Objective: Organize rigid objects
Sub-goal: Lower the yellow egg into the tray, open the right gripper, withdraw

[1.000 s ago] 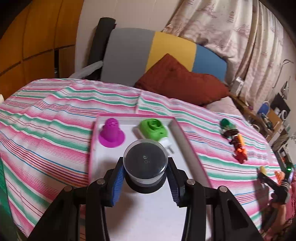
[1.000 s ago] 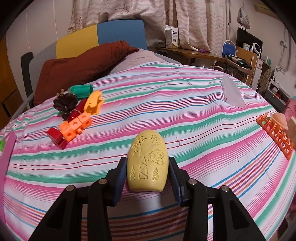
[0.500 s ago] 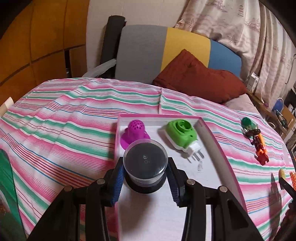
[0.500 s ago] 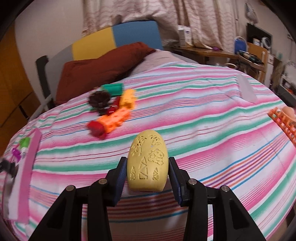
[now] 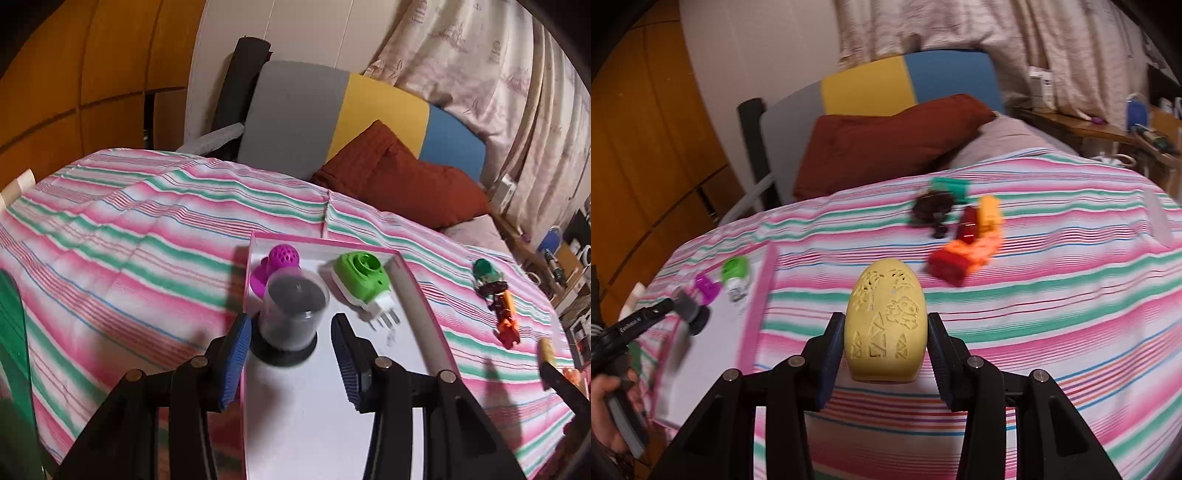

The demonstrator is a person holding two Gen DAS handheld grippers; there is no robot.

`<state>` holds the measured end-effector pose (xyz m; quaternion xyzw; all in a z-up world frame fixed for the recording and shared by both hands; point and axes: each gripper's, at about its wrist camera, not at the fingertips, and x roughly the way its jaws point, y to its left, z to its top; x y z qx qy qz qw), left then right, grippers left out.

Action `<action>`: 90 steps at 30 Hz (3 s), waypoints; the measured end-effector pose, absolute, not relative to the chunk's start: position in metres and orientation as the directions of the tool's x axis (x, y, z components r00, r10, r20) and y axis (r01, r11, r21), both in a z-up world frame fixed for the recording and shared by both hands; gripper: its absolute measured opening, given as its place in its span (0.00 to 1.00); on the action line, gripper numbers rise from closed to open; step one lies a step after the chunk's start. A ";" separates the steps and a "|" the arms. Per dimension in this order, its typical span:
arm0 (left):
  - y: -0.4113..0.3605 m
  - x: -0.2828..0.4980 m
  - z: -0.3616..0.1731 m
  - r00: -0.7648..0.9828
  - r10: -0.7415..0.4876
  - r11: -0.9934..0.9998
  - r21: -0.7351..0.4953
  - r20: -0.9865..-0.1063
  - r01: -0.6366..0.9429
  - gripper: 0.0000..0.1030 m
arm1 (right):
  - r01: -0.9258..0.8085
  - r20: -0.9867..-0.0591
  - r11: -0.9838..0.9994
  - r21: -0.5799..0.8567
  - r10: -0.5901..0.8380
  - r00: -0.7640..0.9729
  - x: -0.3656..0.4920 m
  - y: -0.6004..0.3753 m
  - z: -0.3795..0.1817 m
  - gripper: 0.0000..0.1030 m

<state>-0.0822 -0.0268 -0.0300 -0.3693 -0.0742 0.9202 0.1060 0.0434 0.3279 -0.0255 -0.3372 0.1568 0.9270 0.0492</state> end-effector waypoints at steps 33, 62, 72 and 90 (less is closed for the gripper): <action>-0.051 -0.037 -0.034 -0.681 0.352 -0.931 -0.313 -0.643 -0.186 0.44 | 0.220 -0.787 -0.944 0.245 -0.326 -0.524 -0.075 0.135 -0.054 0.43; -0.037 -0.033 -0.048 -0.637 0.354 -0.932 -0.314 -0.684 -0.181 0.44 | 0.229 -0.787 -0.957 0.177 -0.277 -0.551 -0.088 0.135 -0.044 0.67; -0.035 -0.031 -0.052 -0.620 0.348 -0.935 -0.306 -0.703 -0.178 0.44 | 0.195 -0.784 -0.964 0.179 -0.260 -0.563 -0.069 0.140 -0.037 0.68; 0.027 -0.014 -0.043 -0.544 0.432 -0.896 -0.274 -0.719 -0.349 0.44 | -0.139 -0.778 -0.987 0.084 0.023 -0.627 -0.008 0.280 -0.057 0.75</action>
